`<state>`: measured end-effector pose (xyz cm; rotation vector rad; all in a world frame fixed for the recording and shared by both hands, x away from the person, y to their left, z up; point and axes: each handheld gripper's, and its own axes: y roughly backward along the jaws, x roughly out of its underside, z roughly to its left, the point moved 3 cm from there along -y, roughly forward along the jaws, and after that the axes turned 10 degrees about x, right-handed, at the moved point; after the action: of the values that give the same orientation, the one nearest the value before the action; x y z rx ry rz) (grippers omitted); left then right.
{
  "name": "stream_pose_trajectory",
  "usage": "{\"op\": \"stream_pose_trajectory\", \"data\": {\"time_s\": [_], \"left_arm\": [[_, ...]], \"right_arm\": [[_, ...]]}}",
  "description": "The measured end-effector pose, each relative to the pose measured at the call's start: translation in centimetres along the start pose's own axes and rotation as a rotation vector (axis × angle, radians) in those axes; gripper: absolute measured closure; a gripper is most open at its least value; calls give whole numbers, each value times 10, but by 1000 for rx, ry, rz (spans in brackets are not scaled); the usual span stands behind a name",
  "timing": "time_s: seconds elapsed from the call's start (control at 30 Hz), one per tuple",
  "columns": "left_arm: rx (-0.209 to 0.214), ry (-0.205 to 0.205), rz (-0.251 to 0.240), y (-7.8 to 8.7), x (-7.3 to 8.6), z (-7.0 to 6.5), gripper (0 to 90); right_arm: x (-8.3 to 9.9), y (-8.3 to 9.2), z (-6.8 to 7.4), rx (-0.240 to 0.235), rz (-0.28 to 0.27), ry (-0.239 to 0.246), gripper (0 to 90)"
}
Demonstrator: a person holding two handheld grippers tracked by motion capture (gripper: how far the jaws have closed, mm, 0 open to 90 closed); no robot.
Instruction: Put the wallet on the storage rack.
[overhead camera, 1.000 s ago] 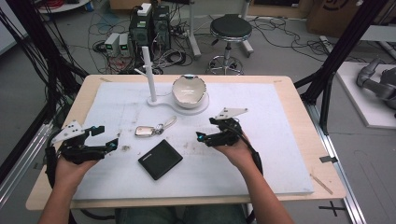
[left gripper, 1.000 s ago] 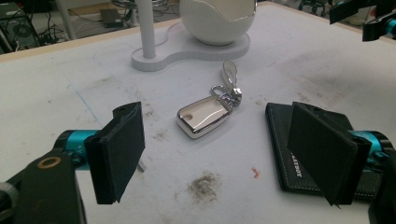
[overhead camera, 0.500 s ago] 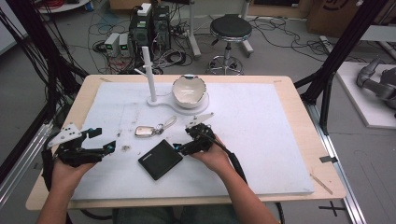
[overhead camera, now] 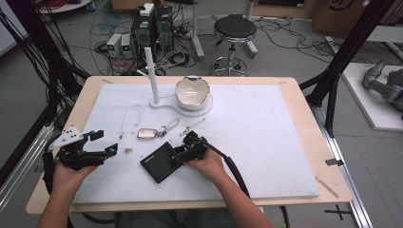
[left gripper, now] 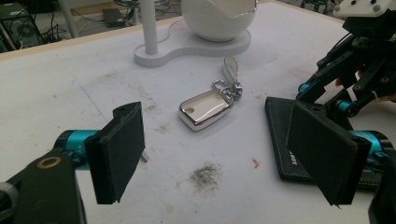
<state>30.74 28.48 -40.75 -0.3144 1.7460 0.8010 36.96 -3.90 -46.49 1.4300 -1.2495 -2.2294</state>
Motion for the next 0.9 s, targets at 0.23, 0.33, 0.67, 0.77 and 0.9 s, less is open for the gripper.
{"op": "stream_pose_trajectory", "data": {"time_s": [0.23, 0.33, 0.67, 0.77, 0.9], "left_arm": [[0, -4, 6, -1, 0, -1, 195], [1, -4, 8, -2, 1, -1, 195], [6, -15, 10, -4, 0, -3, 195], [6, -14, 8, -4, 0, -3, 195], [6, -13, 8, -5, 0, -3, 195]], "right_arm": [[-1, 4, 1, 15, 3, 24, 769], [-3, 8, 2, 27, -4, 40, 836], [-10, 43, -9, 90, -106, 51, 857], [-12, 60, -18, 128, -155, 38, 857], [-17, 82, -29, 178, -213, 30, 857]]}}
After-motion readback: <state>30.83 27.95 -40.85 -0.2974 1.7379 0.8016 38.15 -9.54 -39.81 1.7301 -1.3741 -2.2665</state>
